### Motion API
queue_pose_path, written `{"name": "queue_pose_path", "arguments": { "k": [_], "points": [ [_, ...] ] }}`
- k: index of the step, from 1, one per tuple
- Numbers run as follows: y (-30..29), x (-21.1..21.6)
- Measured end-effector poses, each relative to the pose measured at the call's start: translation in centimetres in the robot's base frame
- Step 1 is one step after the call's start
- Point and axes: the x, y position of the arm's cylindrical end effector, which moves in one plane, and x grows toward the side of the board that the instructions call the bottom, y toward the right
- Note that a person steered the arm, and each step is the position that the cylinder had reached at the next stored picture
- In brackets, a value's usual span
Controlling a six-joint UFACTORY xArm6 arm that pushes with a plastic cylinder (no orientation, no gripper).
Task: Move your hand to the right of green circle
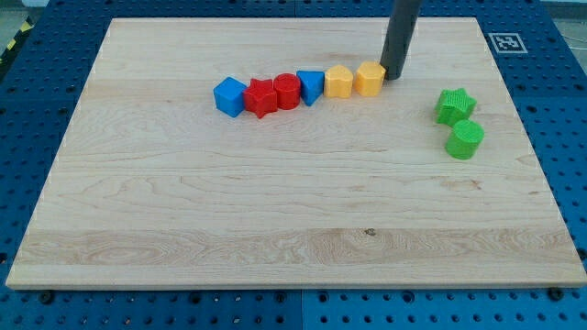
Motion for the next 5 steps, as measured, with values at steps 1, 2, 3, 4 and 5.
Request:
{"name": "queue_pose_path", "arguments": {
  "k": [1,2,3,4,5],
  "points": [
    [-1.0,0.0],
    [-1.4,-1.0],
    [-1.5,-3.9],
    [-5.0,-5.7],
    [-8.6,-6.0]
  ]
}}
